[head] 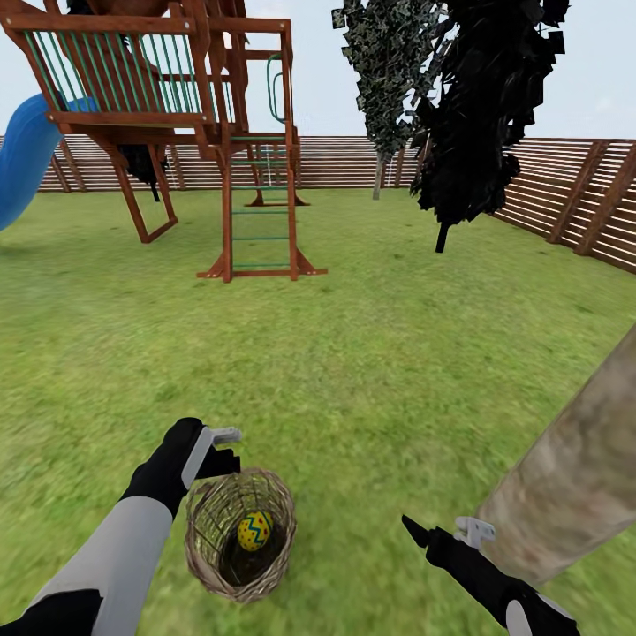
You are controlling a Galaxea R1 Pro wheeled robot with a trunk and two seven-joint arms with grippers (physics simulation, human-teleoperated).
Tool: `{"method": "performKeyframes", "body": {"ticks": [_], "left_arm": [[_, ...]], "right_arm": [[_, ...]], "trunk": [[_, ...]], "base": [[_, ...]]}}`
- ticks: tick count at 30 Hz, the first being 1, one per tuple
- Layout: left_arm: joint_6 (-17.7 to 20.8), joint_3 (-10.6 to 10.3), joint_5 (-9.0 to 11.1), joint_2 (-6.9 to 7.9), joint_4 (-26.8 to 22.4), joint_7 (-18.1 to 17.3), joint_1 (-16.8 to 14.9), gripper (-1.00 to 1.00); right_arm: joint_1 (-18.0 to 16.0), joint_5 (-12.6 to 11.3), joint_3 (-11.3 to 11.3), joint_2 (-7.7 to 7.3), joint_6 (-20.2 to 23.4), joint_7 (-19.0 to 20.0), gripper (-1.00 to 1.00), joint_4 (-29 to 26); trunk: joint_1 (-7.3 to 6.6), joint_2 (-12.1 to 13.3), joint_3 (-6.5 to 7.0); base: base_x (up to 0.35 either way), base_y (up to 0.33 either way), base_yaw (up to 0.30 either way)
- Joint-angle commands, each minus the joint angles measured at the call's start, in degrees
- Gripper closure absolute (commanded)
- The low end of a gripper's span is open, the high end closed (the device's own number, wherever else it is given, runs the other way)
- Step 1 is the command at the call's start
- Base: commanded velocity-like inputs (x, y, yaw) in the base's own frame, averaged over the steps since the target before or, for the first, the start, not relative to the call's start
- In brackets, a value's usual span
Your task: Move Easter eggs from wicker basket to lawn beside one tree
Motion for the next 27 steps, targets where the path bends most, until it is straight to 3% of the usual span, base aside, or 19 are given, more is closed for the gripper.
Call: {"method": "performKeyframes", "body": {"ticks": [1, 27], "left_arm": [[0.19, 0.2, 0.61, -0.04, -0.06, 0.54, -0.04, -1.0], [-0.61, 0.11, 0.52, 0.0, 0.04, 0.37, 0.01, -1.0]], "right_arm": [[-0.05, -0.4, -0.17, 0.06, 0.49, 0.16, -1.0, -0.05], [-0.06, -0.4, -0.25, -0.03, 0.48, 0.24, -1.0, 0.21]], "trunk": [[0.02, -0.07, -0.08], [0.02, -0.07, -0.08]], "base": [[0.009, 0.006, 0.0], [0.001, 0.001, 0.0]]}}
